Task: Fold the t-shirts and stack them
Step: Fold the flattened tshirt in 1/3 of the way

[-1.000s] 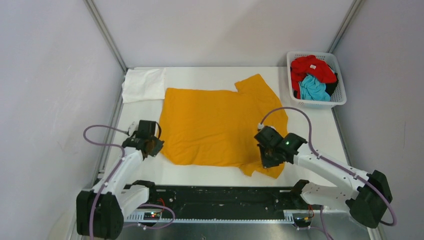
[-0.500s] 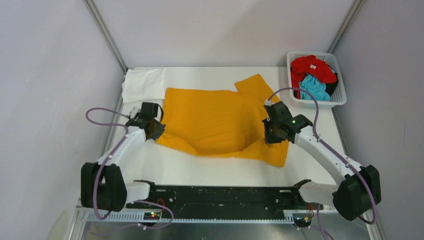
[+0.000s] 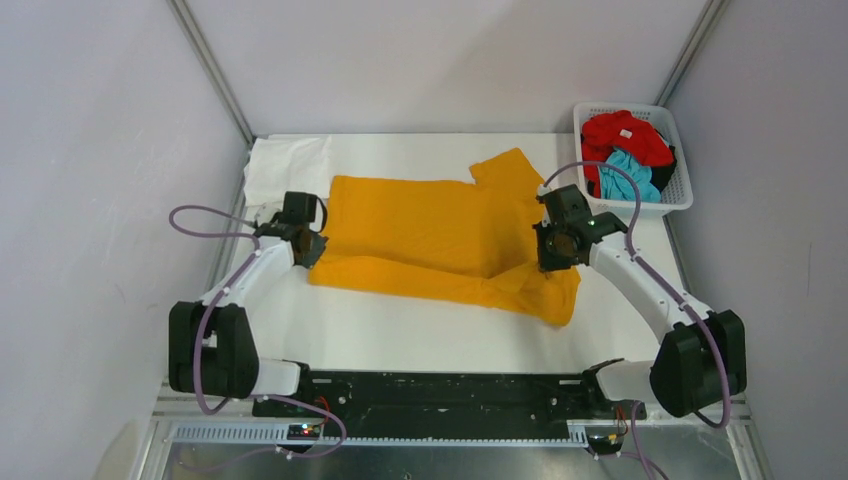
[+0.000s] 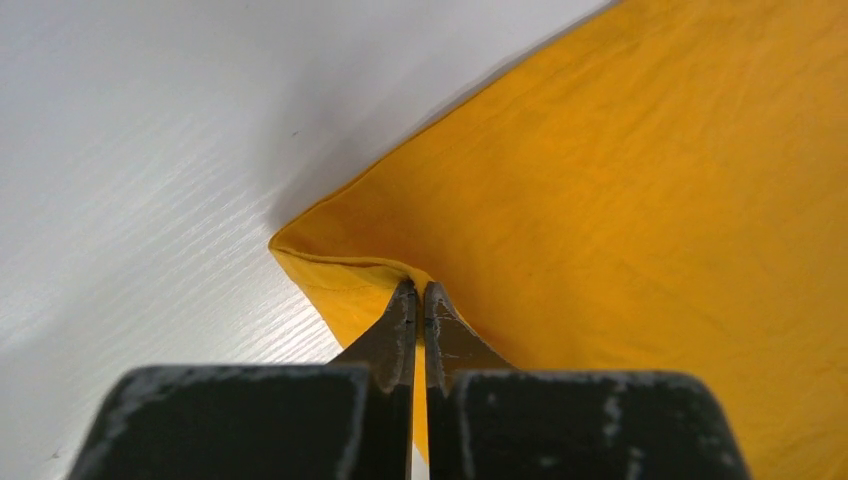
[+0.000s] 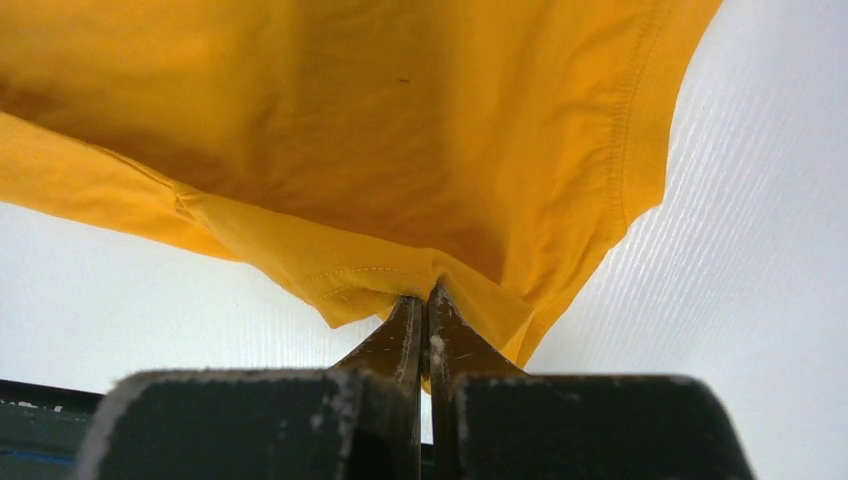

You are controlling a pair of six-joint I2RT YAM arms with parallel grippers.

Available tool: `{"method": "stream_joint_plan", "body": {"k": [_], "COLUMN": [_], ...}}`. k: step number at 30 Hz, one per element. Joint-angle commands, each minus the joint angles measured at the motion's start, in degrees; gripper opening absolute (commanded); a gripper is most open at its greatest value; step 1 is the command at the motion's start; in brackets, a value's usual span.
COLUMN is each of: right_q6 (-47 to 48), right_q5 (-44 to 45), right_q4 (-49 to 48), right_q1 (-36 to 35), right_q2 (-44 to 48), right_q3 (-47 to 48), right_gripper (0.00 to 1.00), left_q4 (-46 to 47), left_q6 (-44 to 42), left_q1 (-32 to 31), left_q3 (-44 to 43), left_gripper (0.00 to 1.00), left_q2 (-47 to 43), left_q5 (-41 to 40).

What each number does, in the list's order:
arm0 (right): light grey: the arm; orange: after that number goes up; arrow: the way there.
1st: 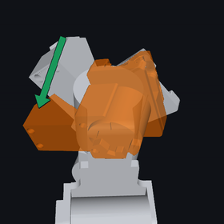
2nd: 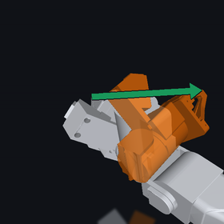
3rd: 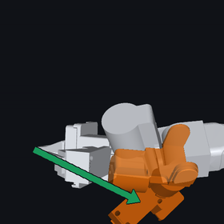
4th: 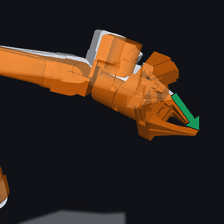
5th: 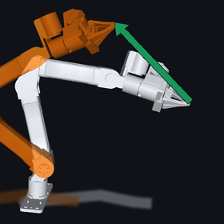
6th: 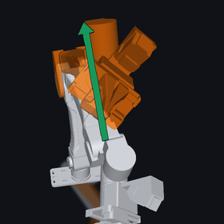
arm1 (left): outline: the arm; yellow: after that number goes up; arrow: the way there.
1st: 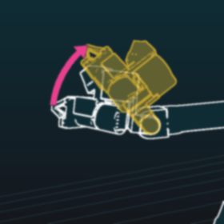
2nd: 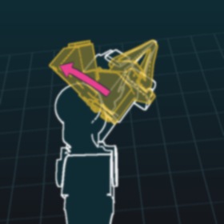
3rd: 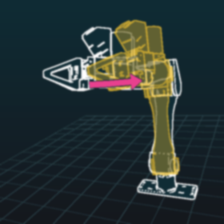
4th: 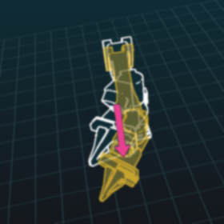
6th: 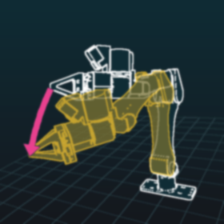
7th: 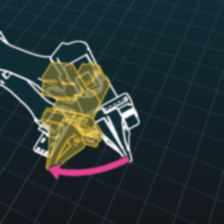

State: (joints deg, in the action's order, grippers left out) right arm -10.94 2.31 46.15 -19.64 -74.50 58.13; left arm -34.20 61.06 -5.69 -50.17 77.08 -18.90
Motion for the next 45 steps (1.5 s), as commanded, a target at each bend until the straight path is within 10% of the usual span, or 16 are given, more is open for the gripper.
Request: {"method": "stream_joint_plan", "body": {"k": [1, 29, 32, 36, 39, 45], "right_q6": [4.1, 9.9, 7.3, 1.1, -2.9, -9.4], "right_q5": [-1.5, 0.8, 2.4, 6.5, 6.0, 1.7], "right_q4": [-1.7, -4.4, -3.5, 0.0, -0.8, -13.7], "right_q1": [0.3, 5.9, 6.4, 7.0, 7.2, 8.2], "right_q2": [-2.6, -26.2, -31.2, -39.1, -39.4, -23.8], "right_q3": [3.9, 19.8, 26.6, 38.3, 40.8, 20.8], "right_gripper": [0.00, 0.06, 0.26, 0.77, 0.96, 0.99], "left_q4": [1.0, 2.2, 2.2, 2.1, 2.1, 2.0], "left_q6": [0.3, -1.6, -1.7, -3.8, -5.1, -8.1], "left_q1": [0.5, 2.4, 2.5, 2.7, 2.7, 2.0], "left_q3": [-3.4, -10.0, -10.7, -12.6, -13.1, -11.2], "left_gripper": [0.00, 0.02, 0.35, 0.94, 0.99, 1.00], "left_q2": [2.1, 15.4, 16.2, 16.0, 13.9, 10.1], "left_q5": [-2.6, -3.3, -3.7, -2.7, -1.2, 1.6]}}
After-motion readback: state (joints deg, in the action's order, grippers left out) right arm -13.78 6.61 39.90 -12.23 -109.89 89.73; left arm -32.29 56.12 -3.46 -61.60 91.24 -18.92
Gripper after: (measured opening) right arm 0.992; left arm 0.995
